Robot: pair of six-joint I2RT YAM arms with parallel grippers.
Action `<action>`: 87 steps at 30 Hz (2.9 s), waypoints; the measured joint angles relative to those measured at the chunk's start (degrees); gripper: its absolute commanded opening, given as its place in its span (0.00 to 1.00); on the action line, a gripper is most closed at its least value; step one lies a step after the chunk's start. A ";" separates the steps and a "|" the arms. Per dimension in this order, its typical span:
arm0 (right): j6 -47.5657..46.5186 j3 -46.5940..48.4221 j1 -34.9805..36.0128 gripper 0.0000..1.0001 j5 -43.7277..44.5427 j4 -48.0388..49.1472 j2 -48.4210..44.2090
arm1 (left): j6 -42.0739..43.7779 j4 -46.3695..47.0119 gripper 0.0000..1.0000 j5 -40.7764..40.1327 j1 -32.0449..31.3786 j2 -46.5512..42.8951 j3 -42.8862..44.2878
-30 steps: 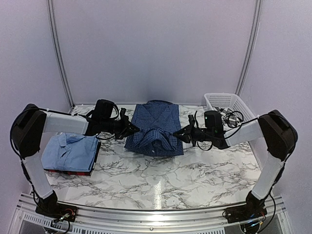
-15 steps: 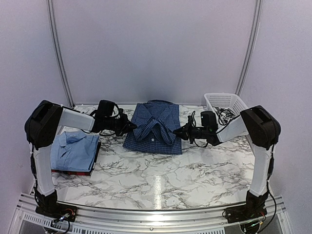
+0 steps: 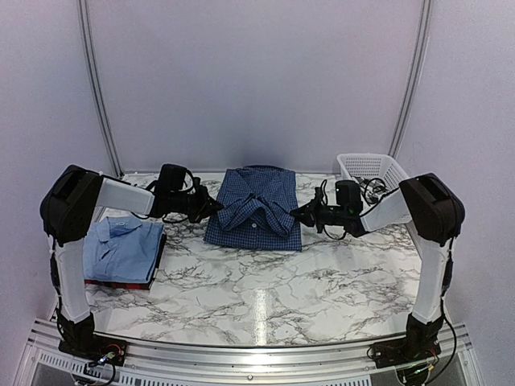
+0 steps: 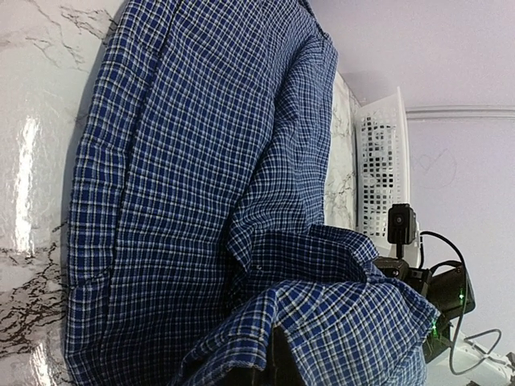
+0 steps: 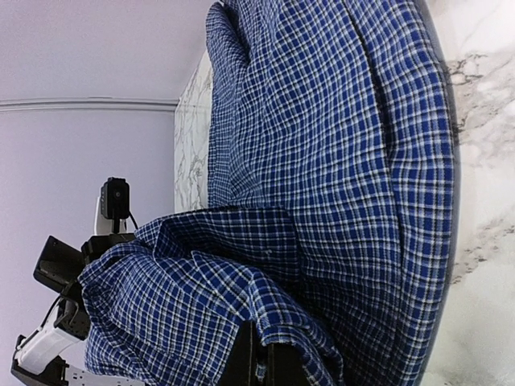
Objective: Fold and stack the long sleeve shirts
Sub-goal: Fold the rectangle-folded shirt at the center of the board, then move the 2/3-rectangle-folded shirt to the center of the board.
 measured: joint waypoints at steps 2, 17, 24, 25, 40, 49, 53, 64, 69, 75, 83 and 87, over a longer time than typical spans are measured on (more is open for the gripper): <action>-0.20 0.72 -0.13 0.12 -0.04 -0.35 0.17 | 0.07 0.17 0.32 0.00 0.04 0.20 0.00; -14.25 6.32 -0.37 0.54 5.68 -17.92 -7.37 | 4.28 0.35 0.66 -1.51 3.56 -6.21 -3.13; -20.72 6.69 0.20 0.59 8.72 -24.04 -9.66 | 7.04 -0.26 0.48 -1.86 1.60 -10.56 -6.82; -21.35 6.80 0.22 0.59 8.72 -24.90 -9.29 | 7.43 -0.55 0.45 -1.95 0.74 -10.69 -7.41; -23.32 15.67 1.53 0.64 5.55 -26.34 3.82 | 7.76 -2.34 0.38 -8.70 -8.26 -7.06 -8.87; -20.96 12.26 2.05 0.65 4.42 -20.72 4.15 | 6.56 -2.49 0.28 -11.43 -7.34 -1.03 -8.28; -19.87 8.22 2.54 0.65 4.31 -16.79 3.19 | 5.11 -0.94 0.25 -12.76 -7.37 -2.75 -11.74; -14.71 -9.33 5.55 0.65 6.01 -6.97 -6.69 | 2.54 1.68 0.25 -15.89 -11.63 -10.99 -23.45; -13.07 -16.33 7.30 0.65 6.67 -4.87 -11.69 | 1.14 0.74 0.25 -17.07 -15.52 -17.40 -30.23; -12.68 -21.84 8.68 0.66 7.52 -6.10 -19.17 | 0.33 -3.56 0.38 -17.86 -19.04 -25.49 -35.39; -18.21 -21.64 9.09 0.56 9.60 -11.74 -22.84 | 6.03 -9.73 0.40 -19.78 -20.02 -26.91 -25.79; -21.33 -20.94 9.64 0.53 12.46 -15.91 -23.06 | 8.46 -9.99 0.41 -19.93 -20.00 -21.51 -19.02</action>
